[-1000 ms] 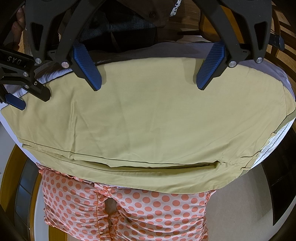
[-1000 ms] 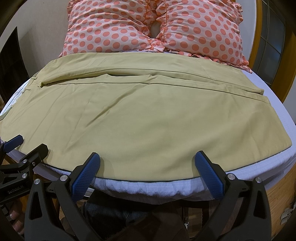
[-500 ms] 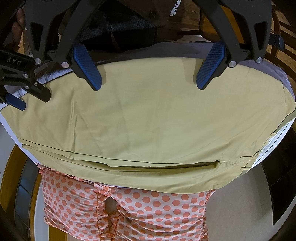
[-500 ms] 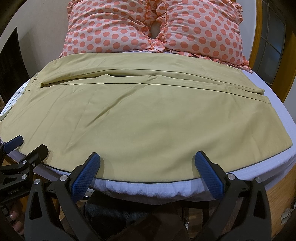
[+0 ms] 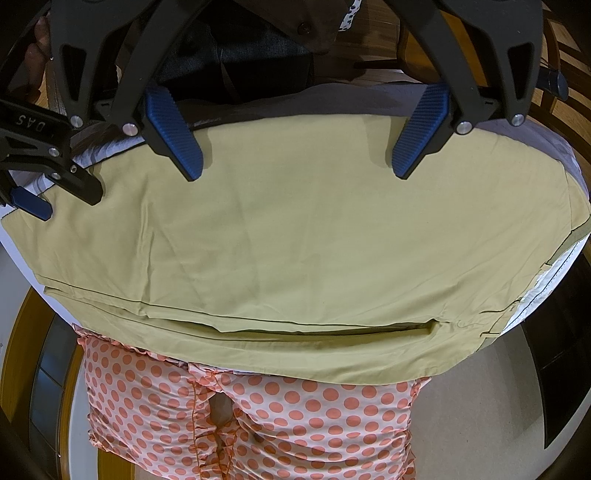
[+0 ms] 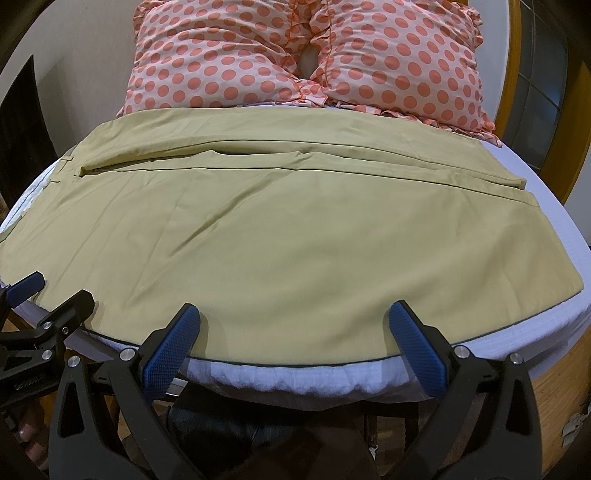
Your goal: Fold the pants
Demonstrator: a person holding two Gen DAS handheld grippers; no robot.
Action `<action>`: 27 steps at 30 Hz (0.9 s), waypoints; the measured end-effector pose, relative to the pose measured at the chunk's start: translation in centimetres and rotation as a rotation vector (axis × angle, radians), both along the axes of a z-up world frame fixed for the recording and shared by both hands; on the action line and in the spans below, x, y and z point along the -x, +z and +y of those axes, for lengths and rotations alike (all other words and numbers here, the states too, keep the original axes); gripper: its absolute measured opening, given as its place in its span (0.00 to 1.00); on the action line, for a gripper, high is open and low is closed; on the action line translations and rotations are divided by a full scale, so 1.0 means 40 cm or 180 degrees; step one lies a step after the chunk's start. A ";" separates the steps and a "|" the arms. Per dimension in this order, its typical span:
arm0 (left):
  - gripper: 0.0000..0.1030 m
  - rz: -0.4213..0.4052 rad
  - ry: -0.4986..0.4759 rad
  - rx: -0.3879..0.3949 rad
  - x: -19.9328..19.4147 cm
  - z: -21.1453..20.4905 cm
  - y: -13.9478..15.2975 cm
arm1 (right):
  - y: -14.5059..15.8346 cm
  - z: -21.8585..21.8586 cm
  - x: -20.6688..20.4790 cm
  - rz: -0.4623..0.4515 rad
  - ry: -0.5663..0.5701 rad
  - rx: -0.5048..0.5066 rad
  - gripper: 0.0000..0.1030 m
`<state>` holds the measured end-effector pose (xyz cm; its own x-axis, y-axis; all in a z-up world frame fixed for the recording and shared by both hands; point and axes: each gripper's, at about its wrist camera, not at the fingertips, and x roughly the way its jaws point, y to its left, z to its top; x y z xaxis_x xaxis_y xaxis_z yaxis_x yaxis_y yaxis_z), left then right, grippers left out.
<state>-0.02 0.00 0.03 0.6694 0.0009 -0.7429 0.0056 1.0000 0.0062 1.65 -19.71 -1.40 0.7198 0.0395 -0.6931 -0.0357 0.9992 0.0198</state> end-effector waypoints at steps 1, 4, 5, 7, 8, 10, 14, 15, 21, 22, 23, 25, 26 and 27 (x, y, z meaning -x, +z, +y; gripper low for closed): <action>0.98 0.0000 0.0000 0.0000 0.000 0.000 0.000 | 0.000 0.000 0.000 0.0001 0.0000 0.0000 0.99; 0.98 -0.0002 0.0000 0.0000 0.000 0.000 0.000 | 0.001 0.000 0.000 -0.0002 0.0001 -0.0001 0.99; 0.98 -0.0002 0.0000 0.0000 0.000 0.000 0.000 | 0.001 0.001 -0.001 -0.0003 0.0000 -0.0001 0.99; 0.98 -0.0002 0.0000 0.0000 0.000 0.000 0.000 | 0.002 0.001 -0.002 -0.0001 0.0001 -0.0001 0.99; 0.98 -0.0002 0.0000 -0.0001 0.000 0.000 0.000 | 0.001 0.000 0.000 -0.0002 0.0001 -0.0001 0.99; 0.98 -0.0003 0.0000 -0.0001 0.000 0.000 0.000 | 0.002 0.000 0.000 -0.0003 0.0001 -0.0001 0.99; 0.98 -0.0004 0.0000 -0.0001 0.000 0.000 0.000 | 0.000 0.003 0.000 -0.0007 0.0001 -0.0001 0.99; 0.98 -0.0005 0.0000 -0.0001 0.000 0.000 0.000 | 0.000 0.003 0.001 -0.0010 0.0001 -0.0002 0.99; 0.98 -0.0007 0.0000 -0.0001 0.000 0.000 0.000 | 0.001 -0.010 0.003 -0.0121 0.0013 -0.0008 0.99; 0.98 -0.0007 -0.0001 -0.0002 0.000 0.000 0.000 | 0.001 -0.011 0.002 -0.0151 0.0025 -0.0010 0.99; 0.98 -0.0010 -0.0001 -0.0002 0.000 0.000 0.000 | -0.001 -0.012 0.004 -0.0193 0.0042 -0.0012 0.99; 0.98 -0.0028 -0.0008 -0.0007 0.001 0.000 0.000 | -0.005 -0.015 0.010 -0.0293 0.0092 -0.0016 0.99; 0.98 -0.0040 -0.0017 -0.0006 0.001 0.000 0.000 | -0.006 -0.018 0.009 -0.0351 0.0175 -0.0016 0.99; 0.98 -0.0041 -0.0029 -0.0012 -0.002 0.001 0.005 | -0.003 -0.022 0.003 -0.0342 0.0242 -0.0014 0.99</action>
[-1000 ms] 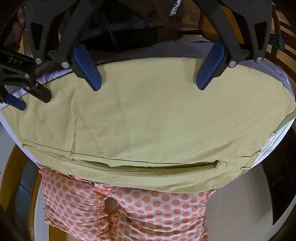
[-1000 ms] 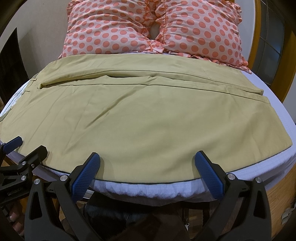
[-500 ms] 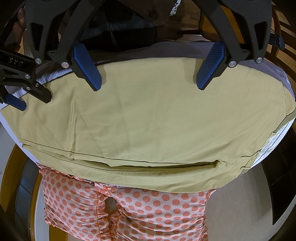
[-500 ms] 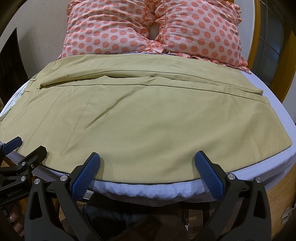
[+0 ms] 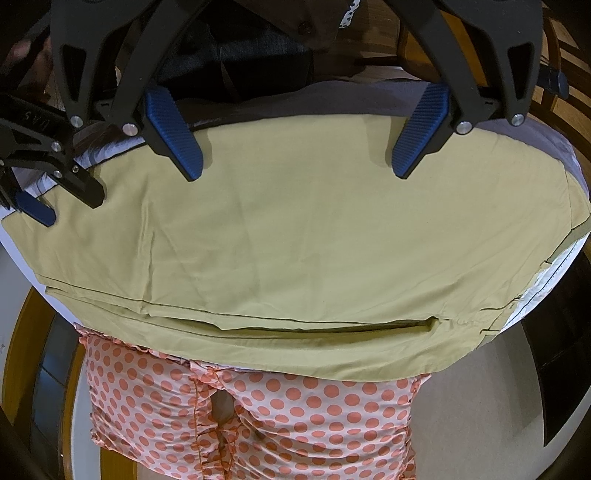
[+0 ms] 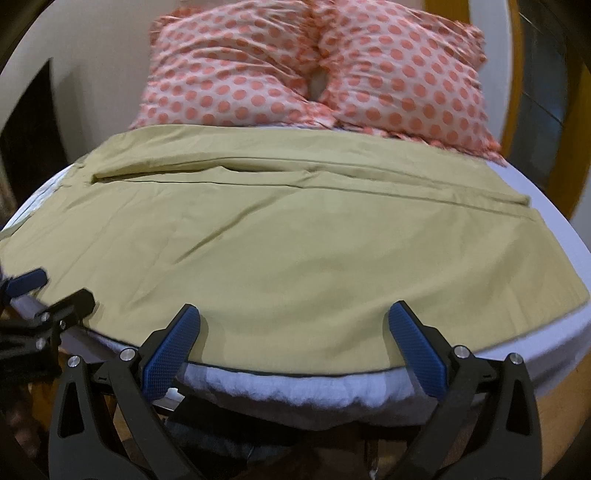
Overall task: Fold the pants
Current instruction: 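Grasp the khaki pants leg hem with the right gripper and lift it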
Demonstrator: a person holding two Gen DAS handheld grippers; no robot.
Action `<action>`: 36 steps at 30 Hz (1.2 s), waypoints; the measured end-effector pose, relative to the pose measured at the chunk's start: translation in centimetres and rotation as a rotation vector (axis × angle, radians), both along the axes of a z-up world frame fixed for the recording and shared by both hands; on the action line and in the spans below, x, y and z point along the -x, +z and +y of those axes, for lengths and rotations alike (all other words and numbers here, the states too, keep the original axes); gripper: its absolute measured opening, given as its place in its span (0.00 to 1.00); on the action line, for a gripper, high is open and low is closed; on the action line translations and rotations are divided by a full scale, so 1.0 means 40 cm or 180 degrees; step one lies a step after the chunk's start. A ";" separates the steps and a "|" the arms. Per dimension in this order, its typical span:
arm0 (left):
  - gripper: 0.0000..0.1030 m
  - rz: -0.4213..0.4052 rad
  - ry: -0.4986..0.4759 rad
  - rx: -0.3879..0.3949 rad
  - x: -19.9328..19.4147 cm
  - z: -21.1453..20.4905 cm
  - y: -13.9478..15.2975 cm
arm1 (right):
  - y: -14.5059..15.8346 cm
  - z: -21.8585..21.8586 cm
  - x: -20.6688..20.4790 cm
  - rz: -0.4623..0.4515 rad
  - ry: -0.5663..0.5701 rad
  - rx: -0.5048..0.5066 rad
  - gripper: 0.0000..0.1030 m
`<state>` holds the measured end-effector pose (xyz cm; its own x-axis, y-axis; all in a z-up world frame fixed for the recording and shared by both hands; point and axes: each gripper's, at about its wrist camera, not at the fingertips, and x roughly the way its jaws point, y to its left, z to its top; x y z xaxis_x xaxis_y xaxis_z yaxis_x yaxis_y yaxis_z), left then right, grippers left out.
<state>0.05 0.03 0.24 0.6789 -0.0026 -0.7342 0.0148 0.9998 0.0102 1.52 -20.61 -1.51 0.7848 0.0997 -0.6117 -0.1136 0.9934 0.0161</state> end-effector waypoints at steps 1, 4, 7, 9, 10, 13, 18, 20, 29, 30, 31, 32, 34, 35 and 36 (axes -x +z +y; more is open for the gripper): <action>0.98 0.0009 -0.0011 -0.0021 -0.004 0.003 0.003 | 0.007 -0.009 -0.013 0.0046 0.0029 0.0012 0.99; 0.98 -0.0177 -0.0017 -0.0208 0.001 0.005 0.040 | 0.087 -0.104 -0.093 0.0043 -0.0258 0.0032 0.99; 0.98 -0.0429 -0.0020 -0.0283 -0.017 0.014 0.091 | 0.181 -0.208 -0.187 -0.0100 -0.0656 -0.0062 0.99; 0.98 -0.0518 -0.0020 -0.0184 -0.042 0.030 0.117 | 0.247 -0.298 -0.311 -0.0134 -0.1100 -0.0123 0.95; 0.98 -0.0538 -0.0016 -0.0133 -0.055 0.036 0.123 | 0.257 -0.319 -0.345 -0.0120 -0.1194 -0.0140 0.90; 0.98 -0.0518 0.0008 0.0080 -0.100 0.056 0.127 | 0.267 -0.434 -0.577 0.0208 -0.1772 -0.0228 0.67; 0.98 -0.0440 0.0039 0.0324 -0.141 0.091 0.108 | 0.191 -0.590 -0.829 0.0735 -0.2597 -0.0522 0.59; 0.98 -0.0418 0.0089 0.0299 -0.156 0.103 0.101 | 0.162 -0.614 -0.882 0.0830 -0.2813 -0.0476 0.59; 0.98 -0.0283 0.0138 0.0443 -0.189 0.144 0.057 | 0.098 -0.645 -0.918 0.0696 -0.2759 -0.0424 0.31; 0.98 -0.0277 0.0142 0.0456 -0.186 0.145 0.053 | 0.098 -0.641 -0.906 0.0632 -0.2704 -0.0411 0.21; 0.98 -0.0272 0.0153 0.0462 -0.187 0.146 0.051 | 0.098 -0.637 -0.894 0.0578 -0.2653 -0.0417 0.18; 0.98 -0.0272 0.0162 0.0462 -0.187 0.147 0.051 | 0.099 -0.639 -0.880 0.0515 -0.2614 -0.0479 0.13; 0.98 -0.0273 0.0209 0.0446 -0.184 0.151 0.055 | 0.101 -0.663 -0.860 0.0434 -0.2570 -0.0800 0.05; 0.98 -0.0281 0.0231 0.0438 -0.181 0.154 0.059 | 0.098 -0.667 -0.848 0.0386 -0.2553 -0.0988 0.04; 0.98 -0.0306 0.0267 0.0439 -0.173 0.162 0.065 | 0.103 -0.679 -0.827 0.0299 -0.2527 -0.1188 0.04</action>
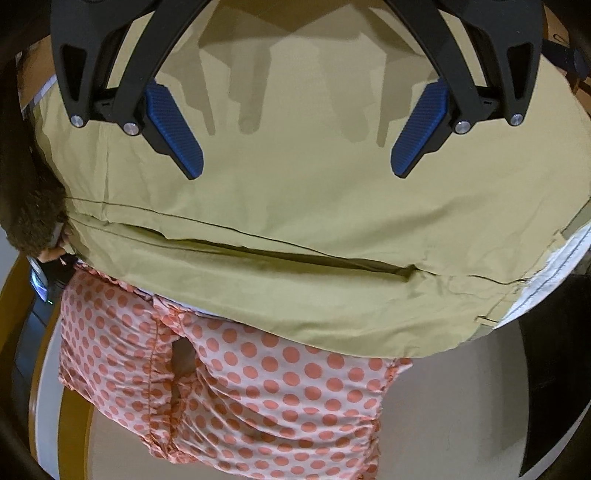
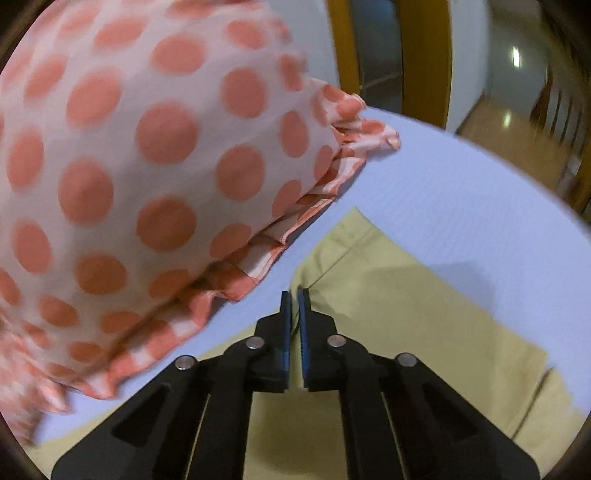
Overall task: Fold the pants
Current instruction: 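Grasp the khaki pants leg hem with the right gripper and lift it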
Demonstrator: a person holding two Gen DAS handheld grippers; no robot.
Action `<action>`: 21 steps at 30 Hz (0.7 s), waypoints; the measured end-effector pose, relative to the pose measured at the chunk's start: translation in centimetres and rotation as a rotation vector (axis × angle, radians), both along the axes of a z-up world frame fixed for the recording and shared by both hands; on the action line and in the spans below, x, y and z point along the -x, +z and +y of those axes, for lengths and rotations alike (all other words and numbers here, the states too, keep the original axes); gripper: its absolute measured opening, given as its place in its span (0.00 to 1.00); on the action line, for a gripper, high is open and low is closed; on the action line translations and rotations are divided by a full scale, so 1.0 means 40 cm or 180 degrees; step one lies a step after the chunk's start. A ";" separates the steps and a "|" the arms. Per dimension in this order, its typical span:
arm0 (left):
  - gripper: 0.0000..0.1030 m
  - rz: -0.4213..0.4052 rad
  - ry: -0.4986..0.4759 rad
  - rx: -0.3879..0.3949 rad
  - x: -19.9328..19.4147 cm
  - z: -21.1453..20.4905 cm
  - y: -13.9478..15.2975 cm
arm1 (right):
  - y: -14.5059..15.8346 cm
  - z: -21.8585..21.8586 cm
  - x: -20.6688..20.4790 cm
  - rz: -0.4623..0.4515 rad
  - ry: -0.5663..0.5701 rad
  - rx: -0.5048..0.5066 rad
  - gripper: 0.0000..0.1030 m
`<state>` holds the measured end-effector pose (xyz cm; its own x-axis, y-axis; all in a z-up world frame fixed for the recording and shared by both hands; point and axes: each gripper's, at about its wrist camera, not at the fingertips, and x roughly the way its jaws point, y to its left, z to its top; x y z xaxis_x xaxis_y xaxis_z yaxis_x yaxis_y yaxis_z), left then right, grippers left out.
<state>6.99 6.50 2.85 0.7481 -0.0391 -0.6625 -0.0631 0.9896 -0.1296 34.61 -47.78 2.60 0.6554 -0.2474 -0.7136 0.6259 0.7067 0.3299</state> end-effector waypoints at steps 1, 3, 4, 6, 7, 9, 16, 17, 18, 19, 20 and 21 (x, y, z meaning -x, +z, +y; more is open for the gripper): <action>0.98 -0.0033 0.0035 0.0013 0.009 0.009 0.006 | 0.007 -0.005 0.026 -0.0157 0.0007 -0.0115 0.04; 0.98 -0.0103 0.0078 0.0062 0.027 0.027 0.017 | 0.046 -0.014 0.112 -0.0592 0.0122 -0.0268 0.03; 0.98 -0.0132 0.0084 0.0088 0.033 0.035 0.021 | 0.066 -0.013 0.158 -0.0769 0.0196 -0.0308 0.03; 0.98 -0.0194 0.0075 0.0168 0.044 0.053 0.029 | 0.104 -0.016 0.291 -0.1157 0.0393 -0.0407 0.03; 0.98 -0.0204 0.0065 0.0193 0.046 0.059 0.033 | 0.117 -0.011 0.385 -0.1338 0.0497 -0.0489 0.03; 0.98 -0.0234 0.0023 0.0238 0.047 0.073 0.044 | 0.121 0.010 0.519 -0.1521 0.0590 -0.0626 0.03; 0.98 -0.0434 -0.0112 0.0643 0.002 0.148 0.121 | -0.086 -0.015 0.788 -0.1182 0.0527 -0.1387 0.04; 0.98 -0.0437 -0.0116 0.0706 -0.008 0.157 0.126 | -0.094 -0.012 0.795 -0.1141 0.0536 -0.1443 0.04; 0.98 -0.0432 -0.0109 0.0814 -0.026 0.171 0.132 | -0.100 -0.011 0.795 -0.1106 0.0542 -0.1473 0.08; 0.98 -0.0425 -0.0099 0.0886 -0.038 0.181 0.136 | -0.104 -0.011 0.792 -0.1081 0.0523 -0.1512 0.12; 0.98 -0.0414 -0.0084 0.0952 -0.051 0.191 0.139 | -0.105 -0.013 0.788 -0.1082 0.0524 -0.1521 0.26; 0.98 -0.0396 -0.0057 0.1025 -0.070 0.203 0.144 | -0.104 -0.013 0.782 -0.1090 0.0533 -0.1514 0.44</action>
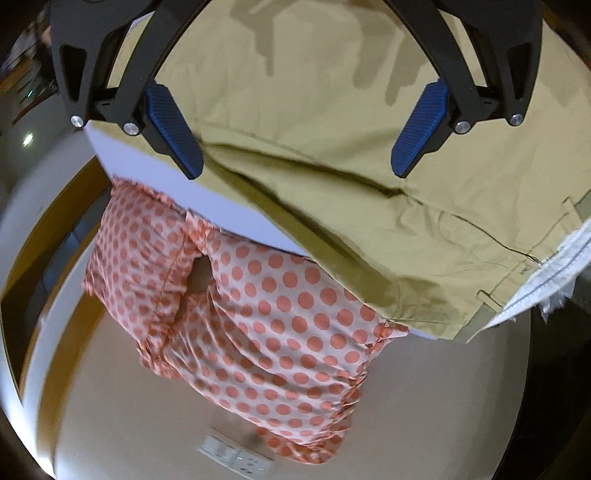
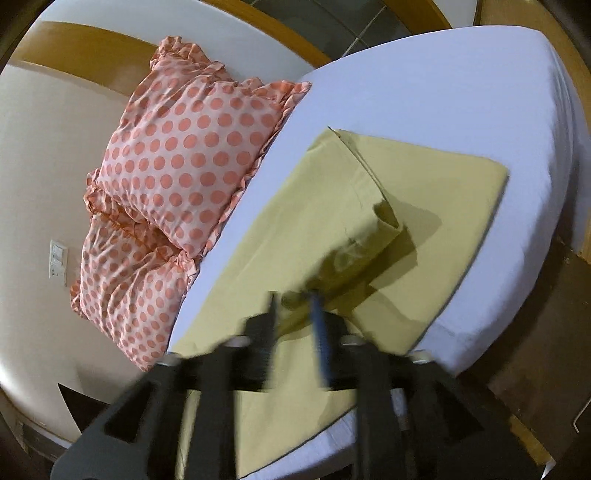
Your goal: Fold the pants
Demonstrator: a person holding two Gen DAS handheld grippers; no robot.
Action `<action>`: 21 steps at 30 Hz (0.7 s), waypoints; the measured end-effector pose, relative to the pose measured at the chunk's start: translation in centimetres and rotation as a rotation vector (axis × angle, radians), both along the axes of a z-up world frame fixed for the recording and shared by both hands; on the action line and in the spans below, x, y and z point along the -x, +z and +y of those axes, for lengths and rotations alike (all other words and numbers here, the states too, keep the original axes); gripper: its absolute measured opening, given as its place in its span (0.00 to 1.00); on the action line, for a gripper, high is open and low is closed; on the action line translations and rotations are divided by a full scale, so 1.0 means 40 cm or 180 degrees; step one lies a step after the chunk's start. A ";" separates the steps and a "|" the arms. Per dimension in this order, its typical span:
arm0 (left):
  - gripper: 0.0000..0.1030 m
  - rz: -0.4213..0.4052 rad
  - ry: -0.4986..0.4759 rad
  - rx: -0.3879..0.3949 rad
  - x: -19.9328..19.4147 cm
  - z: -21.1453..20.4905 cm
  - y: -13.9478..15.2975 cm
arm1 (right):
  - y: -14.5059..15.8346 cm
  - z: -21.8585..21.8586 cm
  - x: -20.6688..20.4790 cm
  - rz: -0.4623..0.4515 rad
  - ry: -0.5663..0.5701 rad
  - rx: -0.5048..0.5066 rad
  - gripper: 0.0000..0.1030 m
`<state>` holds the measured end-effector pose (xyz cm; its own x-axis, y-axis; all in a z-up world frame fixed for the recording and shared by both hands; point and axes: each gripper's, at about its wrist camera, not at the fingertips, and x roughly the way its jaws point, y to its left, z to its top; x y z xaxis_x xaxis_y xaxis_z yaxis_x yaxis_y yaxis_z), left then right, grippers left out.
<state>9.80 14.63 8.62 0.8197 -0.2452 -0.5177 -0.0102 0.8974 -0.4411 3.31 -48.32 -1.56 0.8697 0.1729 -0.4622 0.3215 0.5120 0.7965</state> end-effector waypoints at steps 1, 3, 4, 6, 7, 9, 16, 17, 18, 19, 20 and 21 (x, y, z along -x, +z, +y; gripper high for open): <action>0.98 0.0025 0.0019 0.0023 -0.018 0.006 0.004 | 0.001 -0.001 -0.009 0.0009 -0.0014 0.0028 0.48; 0.98 0.0105 0.0052 0.0023 -0.066 0.016 0.009 | -0.009 -0.001 -0.009 0.0034 -0.0019 0.0025 0.48; 0.98 0.0143 0.0056 0.0005 -0.094 0.018 0.011 | -0.015 -0.005 -0.018 0.0052 -0.0020 0.0012 0.44; 0.98 0.0295 0.0079 -0.0018 -0.161 0.027 0.008 | -0.034 -0.014 -0.043 0.0039 -0.0005 0.0020 0.06; 0.98 0.0383 0.0090 -0.0024 -0.200 0.029 0.004 | -0.043 -0.020 -0.049 0.0004 -0.0004 0.0013 0.05; 0.98 0.0556 0.0120 -0.0019 -0.282 0.035 -0.014 | -0.044 -0.027 -0.039 -0.0167 -0.0063 0.0026 0.04; 0.97 0.0944 0.0358 -0.0068 -0.489 0.032 -0.063 | -0.013 -0.039 -0.011 -0.0368 -0.0118 0.0176 0.04; 0.97 0.0995 0.0389 -0.0119 -0.510 0.028 -0.068 | -0.009 -0.037 -0.011 -0.0366 -0.0118 0.0210 0.04; 0.96 0.1037 0.0435 -0.0207 -0.531 0.024 -0.073 | -0.006 -0.034 -0.010 -0.0364 -0.0115 0.0252 0.04; 0.87 0.1087 0.0477 -0.0302 -0.548 0.022 -0.080 | -0.003 -0.031 -0.010 -0.0371 -0.0117 0.0291 0.04; 0.75 0.1194 0.0518 -0.0393 -0.565 0.024 -0.093 | -0.001 -0.031 -0.010 -0.0380 -0.0119 0.0305 0.04; 0.42 0.1291 0.0510 -0.0381 -0.571 0.030 -0.106 | 0.000 -0.032 -0.011 -0.0398 -0.0121 0.0300 0.04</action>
<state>32.63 15.82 4.38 0.5674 -0.0506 -0.8219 -0.3037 0.9149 -0.2660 3.74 -49.59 -1.54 0.9266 0.0996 -0.3626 0.2435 0.5758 0.7805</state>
